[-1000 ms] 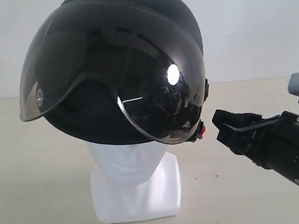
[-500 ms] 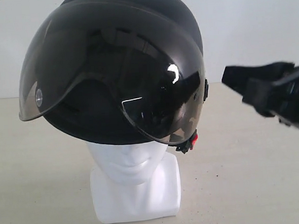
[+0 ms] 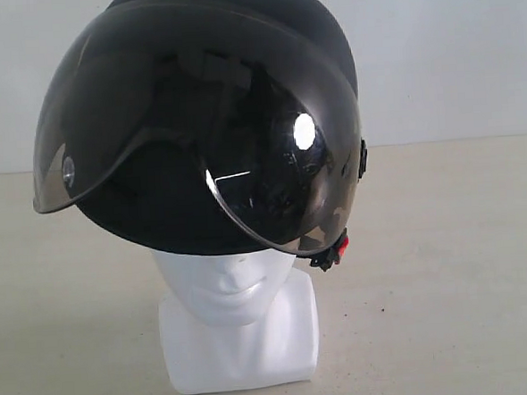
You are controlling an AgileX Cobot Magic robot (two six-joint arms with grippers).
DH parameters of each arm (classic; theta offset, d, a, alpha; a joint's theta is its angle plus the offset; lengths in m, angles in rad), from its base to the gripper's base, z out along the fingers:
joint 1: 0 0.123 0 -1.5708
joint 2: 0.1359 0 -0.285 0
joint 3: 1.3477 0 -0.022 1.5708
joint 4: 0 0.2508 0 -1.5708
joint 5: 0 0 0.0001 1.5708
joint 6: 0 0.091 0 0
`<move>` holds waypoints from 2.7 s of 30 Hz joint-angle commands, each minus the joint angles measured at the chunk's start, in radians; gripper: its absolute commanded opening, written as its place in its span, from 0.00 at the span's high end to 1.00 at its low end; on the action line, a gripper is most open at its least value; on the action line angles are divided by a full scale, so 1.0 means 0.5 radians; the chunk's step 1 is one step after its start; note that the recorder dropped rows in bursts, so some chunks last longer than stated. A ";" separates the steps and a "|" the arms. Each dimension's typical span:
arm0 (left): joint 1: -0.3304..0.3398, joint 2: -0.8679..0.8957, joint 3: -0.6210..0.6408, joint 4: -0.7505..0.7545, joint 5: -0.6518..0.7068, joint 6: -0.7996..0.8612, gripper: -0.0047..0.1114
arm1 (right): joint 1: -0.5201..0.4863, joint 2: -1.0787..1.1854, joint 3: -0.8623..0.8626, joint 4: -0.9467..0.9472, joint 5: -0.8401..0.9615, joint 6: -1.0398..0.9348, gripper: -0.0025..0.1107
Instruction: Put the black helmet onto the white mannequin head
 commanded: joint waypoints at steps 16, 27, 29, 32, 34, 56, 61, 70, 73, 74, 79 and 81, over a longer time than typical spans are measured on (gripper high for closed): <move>0.006 -0.006 0.006 -0.021 -0.003 0.006 0.92 | 0.161 0.830 -0.873 0.406 0.852 -0.467 0.98; 0.006 -0.006 0.006 -0.021 -0.003 0.006 0.92 | 0.183 1.012 -1.029 0.001 0.793 -0.126 0.98; 0.006 -0.006 0.006 -0.021 -0.003 0.006 0.92 | 0.183 1.030 -1.029 -0.003 0.817 -0.121 0.98; 0.006 -0.006 0.006 -0.021 -0.003 0.006 0.92 | 0.217 1.045 -1.029 0.001 0.863 -0.121 0.98; 0.006 -0.006 0.006 -0.021 -0.003 0.006 0.92 | 0.236 1.055 -1.029 0.001 0.906 -0.121 0.98; 0.006 -0.006 0.006 -0.021 -0.003 0.006 0.92 | 0.258 1.067 -1.029 0.004 1.160 -0.092 0.98; 0.006 -0.006 0.006 -0.021 -0.003 0.006 0.92 | 0.258 1.067 -1.029 0.008 1.199 -0.096 0.98; 0.006 -0.006 0.006 -0.021 -0.003 0.006 0.92 | 0.258 1.052 -1.029 -0.003 1.096 -0.134 0.98; 0.006 -0.006 0.006 -0.021 -0.003 0.006 0.92 | 0.258 1.026 -1.029 0.009 1.011 -0.205 0.98; 0.006 -0.006 0.006 -0.021 -0.003 0.006 0.92 | 0.258 1.015 -1.029 0.014 0.984 -0.219 0.98; 0.006 -0.006 0.006 -0.018 -0.004 0.006 0.92 | 0.258 0.973 -1.038 0.051 0.843 -0.323 0.98; 0.006 -0.006 0.006 0.062 -0.004 0.038 0.92 | 0.258 0.952 -1.058 0.051 0.826 -0.345 0.98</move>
